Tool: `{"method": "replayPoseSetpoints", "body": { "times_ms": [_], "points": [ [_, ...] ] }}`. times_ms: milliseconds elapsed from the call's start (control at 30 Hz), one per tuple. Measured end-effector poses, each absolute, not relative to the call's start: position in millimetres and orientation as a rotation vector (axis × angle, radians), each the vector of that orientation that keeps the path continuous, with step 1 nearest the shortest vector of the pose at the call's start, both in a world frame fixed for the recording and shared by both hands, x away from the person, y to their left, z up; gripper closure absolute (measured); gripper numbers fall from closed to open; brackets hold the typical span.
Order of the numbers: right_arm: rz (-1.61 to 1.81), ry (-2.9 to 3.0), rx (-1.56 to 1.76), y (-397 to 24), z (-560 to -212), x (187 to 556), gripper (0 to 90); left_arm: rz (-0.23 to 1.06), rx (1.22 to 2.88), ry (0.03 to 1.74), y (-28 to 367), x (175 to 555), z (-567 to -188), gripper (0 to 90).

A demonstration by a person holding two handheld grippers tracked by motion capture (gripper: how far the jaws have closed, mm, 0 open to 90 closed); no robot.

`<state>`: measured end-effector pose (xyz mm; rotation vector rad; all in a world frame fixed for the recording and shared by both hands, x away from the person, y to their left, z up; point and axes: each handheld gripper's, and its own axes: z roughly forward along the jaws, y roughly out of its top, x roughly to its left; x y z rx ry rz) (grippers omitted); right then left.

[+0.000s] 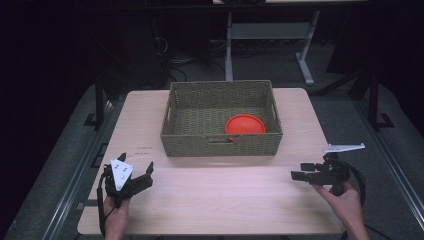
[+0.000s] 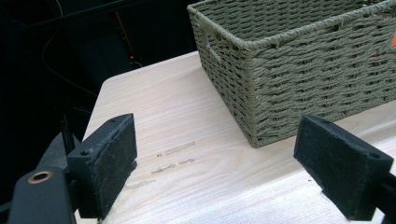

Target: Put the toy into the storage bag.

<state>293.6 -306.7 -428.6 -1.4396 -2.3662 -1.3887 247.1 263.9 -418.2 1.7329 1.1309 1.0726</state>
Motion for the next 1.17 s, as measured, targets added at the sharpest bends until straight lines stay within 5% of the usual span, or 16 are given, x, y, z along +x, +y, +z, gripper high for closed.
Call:
{"method": "replayPoseSetpoints", "body": {
  "times_ms": [1167],
  "points": [
    [-1.472,-2.406,-1.452,-307,-456,248,22.8,1.05,1.75,1.13,262,250,-419,12.7]
  ]
}}
